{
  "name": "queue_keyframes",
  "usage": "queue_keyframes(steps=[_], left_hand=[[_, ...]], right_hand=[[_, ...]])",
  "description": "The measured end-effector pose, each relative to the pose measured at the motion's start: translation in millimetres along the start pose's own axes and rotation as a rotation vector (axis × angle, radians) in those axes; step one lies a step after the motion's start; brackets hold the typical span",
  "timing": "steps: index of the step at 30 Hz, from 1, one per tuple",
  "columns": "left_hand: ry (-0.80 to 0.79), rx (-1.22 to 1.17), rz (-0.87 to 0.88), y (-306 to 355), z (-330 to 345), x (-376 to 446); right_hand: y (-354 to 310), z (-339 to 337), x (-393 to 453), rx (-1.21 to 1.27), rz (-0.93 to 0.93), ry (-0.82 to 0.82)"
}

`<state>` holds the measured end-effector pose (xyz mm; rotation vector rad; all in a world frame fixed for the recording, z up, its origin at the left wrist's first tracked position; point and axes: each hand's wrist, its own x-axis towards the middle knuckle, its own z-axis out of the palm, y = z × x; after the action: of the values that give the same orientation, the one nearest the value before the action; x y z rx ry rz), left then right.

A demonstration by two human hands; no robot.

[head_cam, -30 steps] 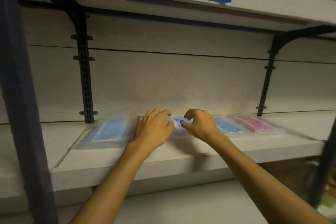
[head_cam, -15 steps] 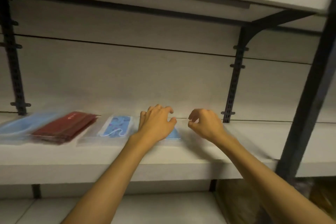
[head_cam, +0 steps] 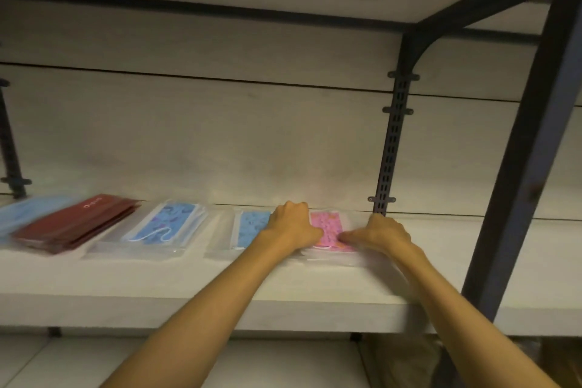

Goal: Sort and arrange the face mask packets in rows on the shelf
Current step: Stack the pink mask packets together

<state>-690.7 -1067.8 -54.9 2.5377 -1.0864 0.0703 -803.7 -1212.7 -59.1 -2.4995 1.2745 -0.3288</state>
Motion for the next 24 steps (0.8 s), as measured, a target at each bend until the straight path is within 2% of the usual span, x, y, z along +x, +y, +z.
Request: queue_keyframes(steps=[4,12,16,24], left_hand=[[-0.005,-0.009,-0.030,-4,13,9],[0.016,0.111,0.108,-8,25,12],[0.038,0.111,0.123,-12,28,15],[0.067,0.146,0.202,-14,34,17]], right_hand=[[3,2,2,0.064,0.044,0.008],[3,8,5,0.161,0.078,-0.007],[7,20,8,0.121,0.018,0.043],[13,14,4,0.371,-0.048,0.053]])
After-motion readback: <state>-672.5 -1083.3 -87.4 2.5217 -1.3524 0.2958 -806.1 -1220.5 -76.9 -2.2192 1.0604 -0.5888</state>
